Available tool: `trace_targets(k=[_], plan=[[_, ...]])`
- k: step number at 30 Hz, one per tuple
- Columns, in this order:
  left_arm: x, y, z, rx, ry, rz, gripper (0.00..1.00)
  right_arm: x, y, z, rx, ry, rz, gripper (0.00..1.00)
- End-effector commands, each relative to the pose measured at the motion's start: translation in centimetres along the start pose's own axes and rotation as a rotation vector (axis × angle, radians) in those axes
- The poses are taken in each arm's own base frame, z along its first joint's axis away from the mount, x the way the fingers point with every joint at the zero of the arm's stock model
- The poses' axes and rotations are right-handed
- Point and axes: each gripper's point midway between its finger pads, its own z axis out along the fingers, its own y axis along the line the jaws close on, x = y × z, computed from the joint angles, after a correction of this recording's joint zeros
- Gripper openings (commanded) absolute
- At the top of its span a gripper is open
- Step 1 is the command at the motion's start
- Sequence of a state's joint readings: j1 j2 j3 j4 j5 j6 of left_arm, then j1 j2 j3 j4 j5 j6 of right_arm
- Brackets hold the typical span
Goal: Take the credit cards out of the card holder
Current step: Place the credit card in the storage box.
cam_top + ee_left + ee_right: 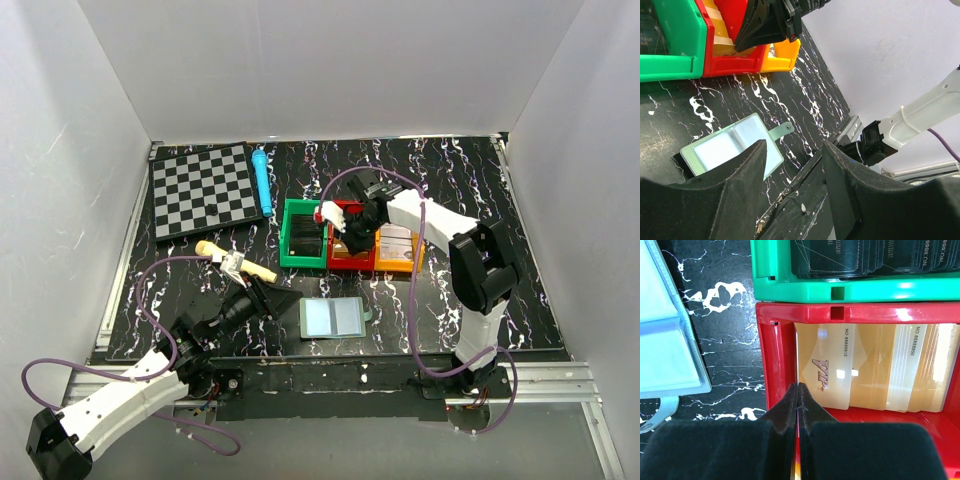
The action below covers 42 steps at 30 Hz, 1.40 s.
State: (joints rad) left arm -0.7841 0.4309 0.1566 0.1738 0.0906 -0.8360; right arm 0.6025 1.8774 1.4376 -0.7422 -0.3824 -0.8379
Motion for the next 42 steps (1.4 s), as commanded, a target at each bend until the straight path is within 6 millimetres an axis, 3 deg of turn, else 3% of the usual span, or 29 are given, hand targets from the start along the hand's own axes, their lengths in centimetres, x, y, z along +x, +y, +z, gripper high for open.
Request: trace_targets(k=[1, 10, 25, 42], plan=[[0.0, 0.1, 0.1, 0.005, -0.003, 0.0, 0.48, -0.4, -0.8, 0.1, 0.017, 0.005, 0.019, 0.01], [0.3, 0.3, 0.1, -0.002, 0.006, -0.004, 0.48, -0.8, -2.7, 0.4, 0.083, 0.017, 0.05, 0.01], [0.5, 0.7, 0.0, -0.015, 0.005, -0.009, 0.48, 0.3, -5.4, 0.6, 0.199, 0.084, 0.07, 0.01], [0.6, 1.0, 0.0, -0.025, 0.005, -0.018, 0.49, -0.3, -6.4, 0.8, 0.229, 0.067, 0.103, 0.01]])
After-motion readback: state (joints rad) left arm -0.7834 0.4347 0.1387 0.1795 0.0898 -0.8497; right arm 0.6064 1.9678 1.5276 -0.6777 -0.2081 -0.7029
